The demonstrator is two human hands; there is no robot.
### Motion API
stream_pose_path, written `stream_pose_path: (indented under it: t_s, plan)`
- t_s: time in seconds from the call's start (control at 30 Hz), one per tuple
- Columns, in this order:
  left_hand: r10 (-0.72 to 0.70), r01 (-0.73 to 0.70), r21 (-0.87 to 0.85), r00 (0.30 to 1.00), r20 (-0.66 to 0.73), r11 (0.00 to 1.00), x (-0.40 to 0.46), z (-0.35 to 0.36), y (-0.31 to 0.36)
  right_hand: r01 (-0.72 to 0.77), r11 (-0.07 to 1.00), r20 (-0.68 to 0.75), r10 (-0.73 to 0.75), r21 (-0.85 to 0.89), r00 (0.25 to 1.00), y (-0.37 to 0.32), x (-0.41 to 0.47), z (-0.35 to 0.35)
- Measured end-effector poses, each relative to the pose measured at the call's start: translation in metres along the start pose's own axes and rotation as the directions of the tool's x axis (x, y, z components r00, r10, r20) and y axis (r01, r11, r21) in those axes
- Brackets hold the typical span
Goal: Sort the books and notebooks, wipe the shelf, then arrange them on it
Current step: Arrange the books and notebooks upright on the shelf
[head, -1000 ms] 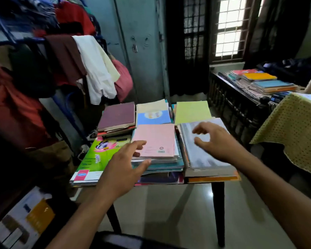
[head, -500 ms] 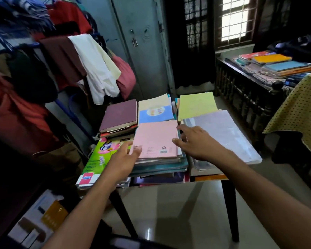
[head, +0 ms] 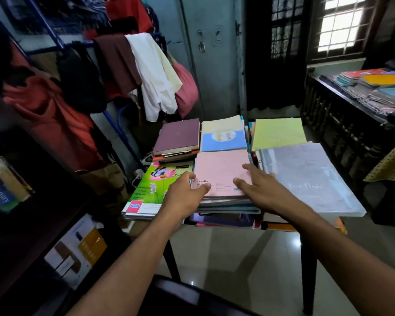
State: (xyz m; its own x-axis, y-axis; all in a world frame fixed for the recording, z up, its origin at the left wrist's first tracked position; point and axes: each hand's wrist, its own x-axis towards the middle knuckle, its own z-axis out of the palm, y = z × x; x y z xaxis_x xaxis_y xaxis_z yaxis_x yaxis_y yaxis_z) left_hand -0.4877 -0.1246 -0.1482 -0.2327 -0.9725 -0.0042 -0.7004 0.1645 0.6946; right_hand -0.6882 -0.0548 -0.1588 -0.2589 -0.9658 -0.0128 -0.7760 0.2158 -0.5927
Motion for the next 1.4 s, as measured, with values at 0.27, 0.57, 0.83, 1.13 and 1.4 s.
stream_pose_path:
  t_s: [0.27,0.57,0.83,1.13,1.4]
  plan:
    - [-0.175,0.204,-0.469,0.979,0.105,0.86,-0.011,-0.009,-0.016,0.061,0.989,0.057,-0.069,0.135,0.996,-0.021,-0.019,0.008]
    - [-0.19,0.227,-0.559,0.974,0.123,0.797,-0.002,-0.004,-0.043,0.033,0.999,0.11,-0.03,-0.022,0.993,-0.022,-0.016,0.008]
    - [-0.258,0.307,-0.707,0.949,0.18,0.638,-0.023,-0.021,-0.068,0.26,0.965,0.146,-0.256,-0.012,0.956,-0.045,-0.043,0.047]
    - [-0.299,0.066,-0.798,0.943,-0.145,0.599,-0.07,-0.097,-0.176,0.546,0.831,0.19,-0.556,0.105,0.809,-0.14,-0.053,0.121]
    - [-0.464,0.063,-0.737,0.812,-0.353,0.672,-0.078,-0.224,-0.299,0.546,0.752,0.188,-0.636,0.37,0.749,-0.293,-0.005,0.252]
